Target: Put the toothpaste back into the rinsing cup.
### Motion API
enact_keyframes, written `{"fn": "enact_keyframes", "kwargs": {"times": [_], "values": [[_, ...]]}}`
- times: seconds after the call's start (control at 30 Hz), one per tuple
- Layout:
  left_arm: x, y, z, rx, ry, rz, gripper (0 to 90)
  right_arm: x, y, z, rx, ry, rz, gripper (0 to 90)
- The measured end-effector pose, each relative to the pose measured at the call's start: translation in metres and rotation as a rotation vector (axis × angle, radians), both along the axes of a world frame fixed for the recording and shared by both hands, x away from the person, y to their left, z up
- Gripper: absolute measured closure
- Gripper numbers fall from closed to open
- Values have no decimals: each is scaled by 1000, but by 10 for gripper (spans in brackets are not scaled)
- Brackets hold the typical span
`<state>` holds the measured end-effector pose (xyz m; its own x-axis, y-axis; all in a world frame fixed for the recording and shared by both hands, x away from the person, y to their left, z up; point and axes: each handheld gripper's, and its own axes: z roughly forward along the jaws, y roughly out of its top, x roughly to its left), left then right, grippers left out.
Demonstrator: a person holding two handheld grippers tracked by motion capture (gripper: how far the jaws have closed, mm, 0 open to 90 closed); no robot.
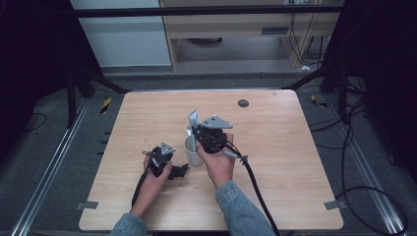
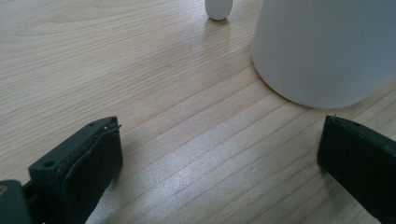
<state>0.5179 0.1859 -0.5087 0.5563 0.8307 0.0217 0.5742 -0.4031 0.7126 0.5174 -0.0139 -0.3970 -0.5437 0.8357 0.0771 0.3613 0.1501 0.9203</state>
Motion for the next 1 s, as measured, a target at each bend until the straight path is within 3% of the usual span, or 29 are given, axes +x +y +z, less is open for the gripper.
{"fn": "enact_keyframes", "kwargs": {"times": [1.0], "values": [[0,0,0,1,0,0,0,4,2,-14,13,37,9,801]]}}
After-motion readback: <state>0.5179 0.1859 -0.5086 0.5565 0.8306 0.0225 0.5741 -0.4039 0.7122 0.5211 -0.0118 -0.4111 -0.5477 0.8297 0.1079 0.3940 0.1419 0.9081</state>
